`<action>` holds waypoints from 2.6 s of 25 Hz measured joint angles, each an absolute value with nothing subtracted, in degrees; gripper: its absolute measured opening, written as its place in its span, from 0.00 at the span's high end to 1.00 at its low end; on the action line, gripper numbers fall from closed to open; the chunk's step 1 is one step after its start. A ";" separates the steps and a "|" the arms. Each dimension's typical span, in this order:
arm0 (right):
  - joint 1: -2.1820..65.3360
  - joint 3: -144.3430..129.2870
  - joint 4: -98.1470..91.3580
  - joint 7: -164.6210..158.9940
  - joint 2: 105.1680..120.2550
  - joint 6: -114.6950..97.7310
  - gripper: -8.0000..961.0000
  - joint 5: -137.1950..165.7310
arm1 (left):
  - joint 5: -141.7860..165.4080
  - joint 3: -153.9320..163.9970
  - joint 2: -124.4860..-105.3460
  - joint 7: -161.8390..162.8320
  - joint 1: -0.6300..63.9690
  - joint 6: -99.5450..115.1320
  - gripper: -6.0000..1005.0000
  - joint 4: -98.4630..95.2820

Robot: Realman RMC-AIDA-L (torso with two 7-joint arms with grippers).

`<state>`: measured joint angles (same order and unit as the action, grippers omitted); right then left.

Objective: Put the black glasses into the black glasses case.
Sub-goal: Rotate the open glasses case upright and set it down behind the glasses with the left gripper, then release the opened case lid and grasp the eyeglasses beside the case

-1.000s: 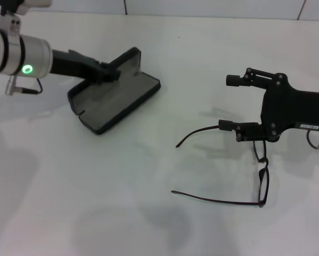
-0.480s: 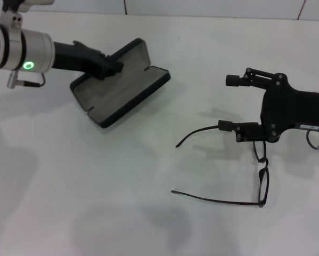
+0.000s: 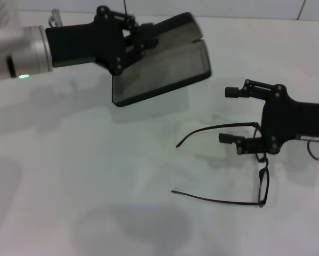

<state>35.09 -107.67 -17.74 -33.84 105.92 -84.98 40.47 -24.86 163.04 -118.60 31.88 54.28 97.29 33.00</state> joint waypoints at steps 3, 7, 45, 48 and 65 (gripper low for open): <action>34.59 -107.67 -17.77 -32.96 106.38 -84.83 0.18 40.51 | -28.07 163.04 -117.07 22.98 52.48 100.03 0.79 28.59; 34.30 -107.80 -17.84 -31.91 106.98 -84.80 0.19 40.60 | -27.84 163.04 -115.76 26.25 53.61 98.17 0.80 27.73; 33.68 -107.01 -18.15 -32.51 110.36 -84.28 0.20 54.18 | 1.53 163.04 -120.00 43.80 68.90 58.47 0.85 17.91; 33.00 -105.89 -18.13 -32.52 110.16 -84.31 0.21 54.35 | 1.12 163.00 -120.02 43.13 68.42 55.92 0.85 15.55; 32.25 -104.28 -18.38 -32.78 109.70 -84.64 0.22 54.16 | -1.84 163.01 -118.58 53.40 69.35 74.32 0.62 21.80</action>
<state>32.25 -104.28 -18.38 -32.78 109.70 -84.64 54.16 -1.84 163.01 -118.58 53.40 69.35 74.32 21.80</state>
